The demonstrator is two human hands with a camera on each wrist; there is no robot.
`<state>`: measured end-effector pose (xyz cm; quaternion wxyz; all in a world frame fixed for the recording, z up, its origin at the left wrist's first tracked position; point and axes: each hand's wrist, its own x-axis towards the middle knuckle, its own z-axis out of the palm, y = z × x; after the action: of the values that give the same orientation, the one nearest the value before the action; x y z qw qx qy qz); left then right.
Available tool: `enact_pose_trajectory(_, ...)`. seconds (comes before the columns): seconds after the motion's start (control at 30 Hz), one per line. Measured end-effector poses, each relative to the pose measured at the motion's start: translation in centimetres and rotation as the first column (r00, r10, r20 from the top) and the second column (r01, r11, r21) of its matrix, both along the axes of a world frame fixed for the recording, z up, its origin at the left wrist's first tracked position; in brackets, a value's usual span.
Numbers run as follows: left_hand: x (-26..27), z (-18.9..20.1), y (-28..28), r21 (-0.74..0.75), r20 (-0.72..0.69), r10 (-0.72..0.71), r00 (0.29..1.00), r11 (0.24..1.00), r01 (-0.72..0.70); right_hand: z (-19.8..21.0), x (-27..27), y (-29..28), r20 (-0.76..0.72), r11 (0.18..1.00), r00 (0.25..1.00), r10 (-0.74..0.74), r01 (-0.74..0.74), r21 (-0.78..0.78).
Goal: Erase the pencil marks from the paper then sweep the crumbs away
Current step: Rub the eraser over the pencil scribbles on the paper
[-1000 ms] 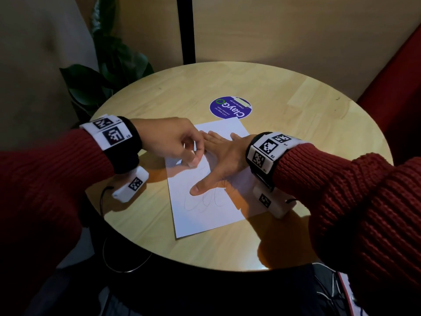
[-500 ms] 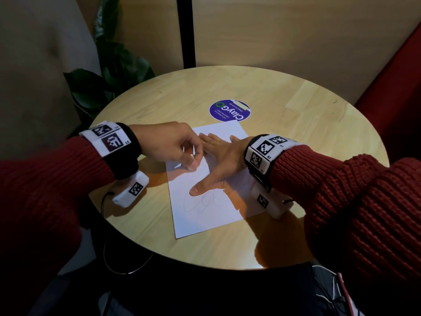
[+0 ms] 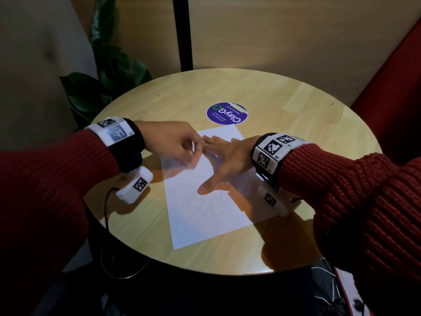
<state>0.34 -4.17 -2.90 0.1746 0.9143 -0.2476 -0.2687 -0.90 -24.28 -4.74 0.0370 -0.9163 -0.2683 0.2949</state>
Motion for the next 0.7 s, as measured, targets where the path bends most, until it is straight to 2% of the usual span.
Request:
enact_pose_trajectory(0.03, 0.3, -0.1, 0.2, 0.002, 0.095, 0.037, 0.995, 0.999, -0.038, -0.4, 0.3, 0.0, 0.006, 1.000, 1.000, 0.015, -0.015, -0.004)
enact_pose_trajectory(0.07, 0.3, -0.1, 0.2, -0.001, 0.120, 0.049, 0.992, 0.999, -0.049, -0.7, 0.4, -0.1, 0.011, 1.000, 1.000, 0.022, -0.022, -0.014)
enact_pose_trajectory(0.1, 0.1, -0.2, 0.0, 0.002, 0.070, 0.020, 0.997, 1.000, -0.020, -0.9, 0.5, -0.2, 0.019, 0.999, 0.999, 0.026, -0.026, -0.024)
enact_pose_trajectory(0.17, -0.6, -0.1, -0.8, -0.001, -0.146, -0.084, 0.986, 0.996, 0.085, -1.2, 0.6, -0.3, 0.033, 0.999, 0.999, 0.031, -0.030, -0.039)
enact_pose_trajectory(0.2, -0.7, 0.1, -1.0, -0.004, -0.192, -0.105, 0.976, 0.994, 0.106, -1.3, 0.7, -0.3, 0.040, 0.999, 0.999, 0.032, -0.030, -0.042)
enact_pose_trajectory(0.23, -0.4, 0.1, -0.9, 0.004, -0.155, -0.097, 0.983, 0.995, 0.099, -1.3, 0.7, -0.2, 0.039, 0.999, 0.999, 0.032, -0.030, -0.036)
enact_pose_trajectory(0.3, 0.6, 0.0, -0.5, 0.017, 0.041, -0.020, 0.999, 1.000, 0.019, -1.4, 0.8, -0.2, 0.028, 1.000, 0.999, 0.027, -0.027, -0.014)
enact_pose_trajectory(0.33, 0.8, 0.0, -0.5, 0.008, 0.096, 0.007, 0.995, 1.000, -0.008, -1.4, 0.9, -0.3, 0.023, 1.000, 0.999, 0.025, -0.025, -0.010)
enact_pose_trajectory(0.37, 0.8, -0.1, -0.5, 0.005, 0.079, 0.006, 0.997, 1.000, -0.006, -1.3, 0.9, -0.3, 0.022, 1.000, 0.999, 0.027, -0.026, -0.014)
enact_pose_trajectory(0.47, -0.1, 0.1, -1.2, 0.004, -0.153, -0.102, 0.983, 0.995, 0.104, -1.3, 0.7, -0.3, 0.032, 0.999, 0.999, 0.032, -0.030, -0.042)
enact_pose_trajectory(0.5, 0.0, 0.2, -1.2, 0.005, -0.164, -0.108, 0.981, 0.994, 0.110, -1.3, 0.7, -0.2, 0.034, 0.999, 0.999, 0.030, -0.029, -0.044)
enact_pose_trajectory(0.6, 1.0, 0.2, -0.5, 0.042, 0.058, -0.029, 0.998, 0.999, 0.026, -1.3, 0.8, -0.2, 0.030, 1.000, 0.999, 0.014, -0.014, -0.019)
enact_pose_trajectory(0.63, 1.0, 0.0, -0.4, 0.038, 0.087, -0.017, 0.996, 0.999, 0.014, -1.3, 0.8, -0.2, 0.030, 1.000, 0.999, 0.013, -0.012, -0.018)
enact_pose_trajectory(0.7, 0.4, -0.2, -0.7, 0.032, -0.010, -0.064, 0.998, 0.997, 0.064, -1.3, 0.8, -0.2, 0.034, 0.999, 0.999, 0.014, -0.013, -0.032)
